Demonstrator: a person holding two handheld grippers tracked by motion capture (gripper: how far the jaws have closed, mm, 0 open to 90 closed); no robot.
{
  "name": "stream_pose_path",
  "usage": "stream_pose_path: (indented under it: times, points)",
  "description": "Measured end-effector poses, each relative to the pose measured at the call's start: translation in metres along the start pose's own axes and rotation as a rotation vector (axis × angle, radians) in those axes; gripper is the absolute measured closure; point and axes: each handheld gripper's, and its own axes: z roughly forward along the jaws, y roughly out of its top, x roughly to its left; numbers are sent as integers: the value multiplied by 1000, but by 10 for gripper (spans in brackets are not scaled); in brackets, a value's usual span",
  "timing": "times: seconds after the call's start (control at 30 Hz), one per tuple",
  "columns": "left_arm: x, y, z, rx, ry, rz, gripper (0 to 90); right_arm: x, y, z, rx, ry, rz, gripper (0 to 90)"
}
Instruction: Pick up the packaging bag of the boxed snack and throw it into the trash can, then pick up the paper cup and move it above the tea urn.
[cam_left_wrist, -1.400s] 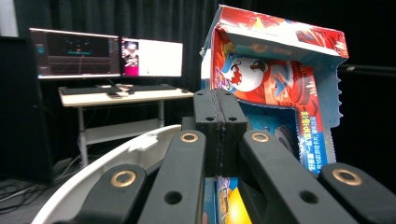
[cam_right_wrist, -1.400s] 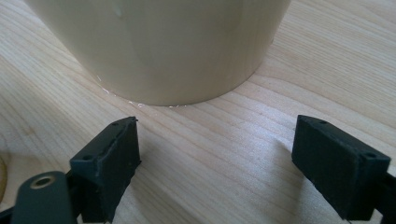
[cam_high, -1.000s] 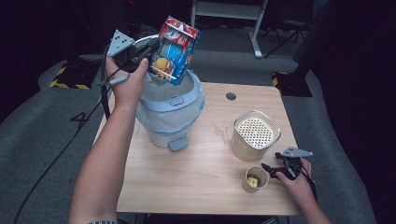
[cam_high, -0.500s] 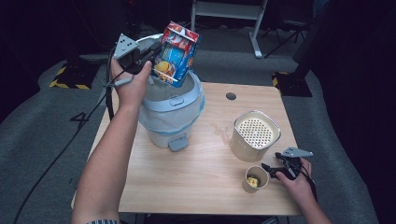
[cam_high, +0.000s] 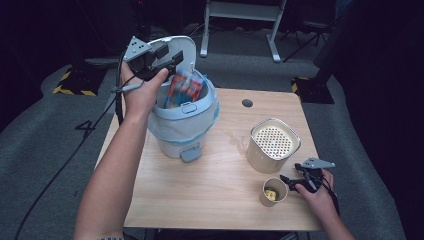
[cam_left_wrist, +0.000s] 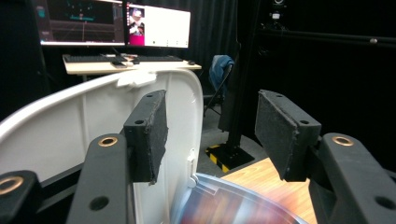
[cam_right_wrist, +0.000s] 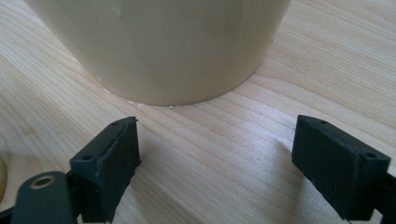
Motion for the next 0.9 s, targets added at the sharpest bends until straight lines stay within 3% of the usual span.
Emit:
stream_pose_path:
  times: [0.13, 0.43, 0.67, 0.7, 0.8, 0.9]
  points:
    - [-12, 2, -15, 36, -45, 51, 443, 0, 0, 0, 0, 0, 0, 149]
    - [-25, -5, -43, 105, -133, 97, 431, 0, 0, 0, 0, 0, 0, 149]
    - [-38, -21, -63, 171, -196, 136, 425, 0, 0, 0, 1, 0, 0, 150]
    - [-41, -27, -70, 192, -222, 163, 423, 0, 0, 0, 1, 0, -1, 150]
    - [-43, -33, -77, 202, -235, 171, 420, 0, 0, 0, 1, 1, -1, 149]
    - [-45, -44, -89, 215, -276, 164, 419, 0, 0, 0, 1, 1, -1, 150]
